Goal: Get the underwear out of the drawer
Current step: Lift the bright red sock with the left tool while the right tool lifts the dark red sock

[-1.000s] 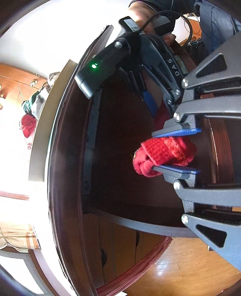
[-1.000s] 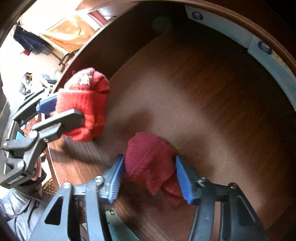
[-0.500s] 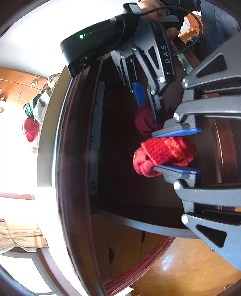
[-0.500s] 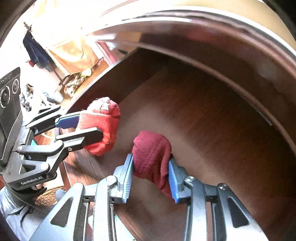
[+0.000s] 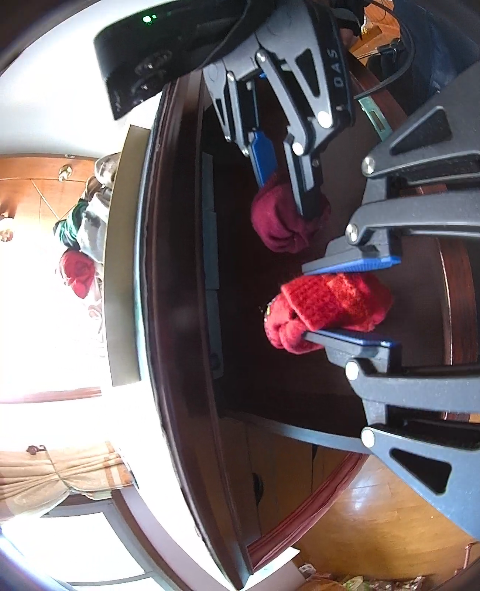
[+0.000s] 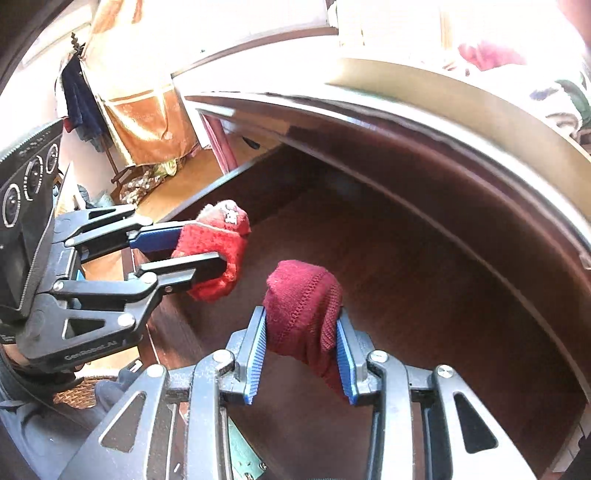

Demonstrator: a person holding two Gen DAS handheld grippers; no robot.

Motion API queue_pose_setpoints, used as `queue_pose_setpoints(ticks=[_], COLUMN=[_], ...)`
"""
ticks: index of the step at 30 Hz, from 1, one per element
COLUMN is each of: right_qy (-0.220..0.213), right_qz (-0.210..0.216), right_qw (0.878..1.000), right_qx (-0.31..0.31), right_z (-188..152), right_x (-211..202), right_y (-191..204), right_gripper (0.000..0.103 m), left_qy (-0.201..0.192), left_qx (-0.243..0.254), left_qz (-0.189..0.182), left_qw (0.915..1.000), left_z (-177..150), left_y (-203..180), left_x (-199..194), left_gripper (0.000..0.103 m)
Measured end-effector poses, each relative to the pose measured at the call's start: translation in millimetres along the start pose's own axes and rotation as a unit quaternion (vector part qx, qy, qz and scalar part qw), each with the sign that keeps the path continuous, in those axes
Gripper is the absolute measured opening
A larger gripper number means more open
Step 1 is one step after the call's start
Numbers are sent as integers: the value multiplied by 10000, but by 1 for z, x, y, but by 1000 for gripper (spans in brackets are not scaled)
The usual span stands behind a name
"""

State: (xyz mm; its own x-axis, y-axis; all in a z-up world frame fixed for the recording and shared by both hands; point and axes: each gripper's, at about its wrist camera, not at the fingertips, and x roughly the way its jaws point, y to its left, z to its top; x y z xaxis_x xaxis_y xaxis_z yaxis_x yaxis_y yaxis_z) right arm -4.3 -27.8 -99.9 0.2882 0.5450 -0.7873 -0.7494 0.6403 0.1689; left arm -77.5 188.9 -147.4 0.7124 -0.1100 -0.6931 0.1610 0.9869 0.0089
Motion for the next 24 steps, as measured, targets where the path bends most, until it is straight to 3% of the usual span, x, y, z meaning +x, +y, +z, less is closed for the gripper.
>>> queue_pose_setpoints(ticks=[24], right_qy=[-989], right_qz=[-184], right_qw=[9949], right_qx=[26], right_z=[-20], right_x=[-83], right_y=[1], right_gripper=[37], left_qy=[-554], left_qx=[300], left_qz=[292], left_qw=[9976], left_z=[21], left_y=[-26], left_x=[-29], left_gripper=[26])
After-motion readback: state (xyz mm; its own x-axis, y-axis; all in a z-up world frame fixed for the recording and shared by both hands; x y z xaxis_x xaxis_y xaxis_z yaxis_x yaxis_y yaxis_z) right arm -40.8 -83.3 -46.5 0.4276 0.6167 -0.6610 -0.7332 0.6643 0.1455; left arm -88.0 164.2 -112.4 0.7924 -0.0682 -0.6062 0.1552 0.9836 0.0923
